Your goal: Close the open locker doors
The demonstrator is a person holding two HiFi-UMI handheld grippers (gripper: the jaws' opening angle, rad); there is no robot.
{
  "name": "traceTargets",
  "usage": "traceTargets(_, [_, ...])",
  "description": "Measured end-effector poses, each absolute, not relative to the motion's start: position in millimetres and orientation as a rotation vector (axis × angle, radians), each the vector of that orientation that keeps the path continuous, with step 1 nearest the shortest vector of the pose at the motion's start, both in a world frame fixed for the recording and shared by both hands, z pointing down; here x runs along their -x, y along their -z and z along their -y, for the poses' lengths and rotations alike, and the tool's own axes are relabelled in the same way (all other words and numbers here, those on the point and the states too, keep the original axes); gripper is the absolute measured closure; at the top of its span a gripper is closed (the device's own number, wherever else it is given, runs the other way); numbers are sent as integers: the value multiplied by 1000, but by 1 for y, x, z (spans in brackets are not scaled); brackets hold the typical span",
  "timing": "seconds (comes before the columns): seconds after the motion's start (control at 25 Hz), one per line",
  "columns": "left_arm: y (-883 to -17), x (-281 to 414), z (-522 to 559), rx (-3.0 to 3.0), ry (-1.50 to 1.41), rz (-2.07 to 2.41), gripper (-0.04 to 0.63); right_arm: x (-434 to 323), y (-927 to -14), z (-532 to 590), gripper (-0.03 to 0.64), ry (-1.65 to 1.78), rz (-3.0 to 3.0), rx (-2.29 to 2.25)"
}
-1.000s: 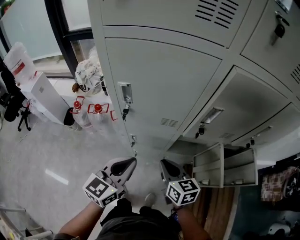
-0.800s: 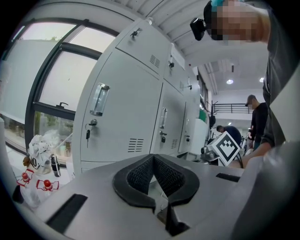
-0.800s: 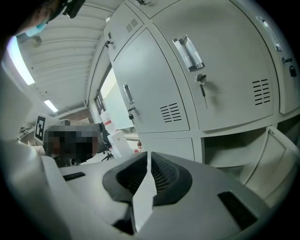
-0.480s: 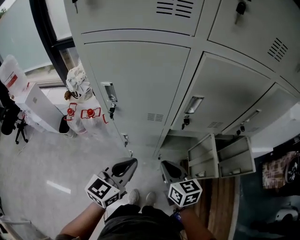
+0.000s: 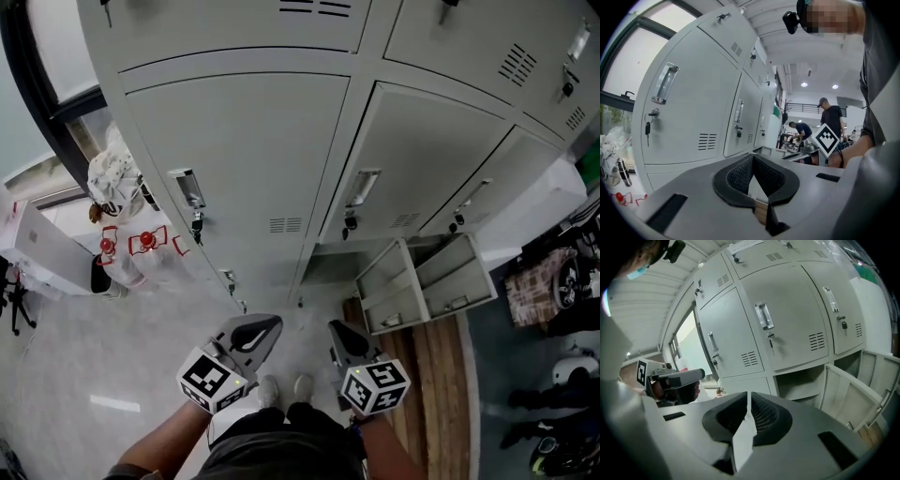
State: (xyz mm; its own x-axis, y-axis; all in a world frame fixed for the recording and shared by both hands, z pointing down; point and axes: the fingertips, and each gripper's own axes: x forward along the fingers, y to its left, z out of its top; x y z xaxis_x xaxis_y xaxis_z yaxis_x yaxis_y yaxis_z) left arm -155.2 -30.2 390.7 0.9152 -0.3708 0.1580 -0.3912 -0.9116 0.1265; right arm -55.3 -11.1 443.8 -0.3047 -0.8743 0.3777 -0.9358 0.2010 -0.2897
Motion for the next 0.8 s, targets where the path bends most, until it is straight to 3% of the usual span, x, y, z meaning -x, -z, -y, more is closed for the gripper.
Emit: traceTargets(0.8, [-392,40,10,-2959,-230,403,586,-72,-444,-20,586,-730,2229,-1987])
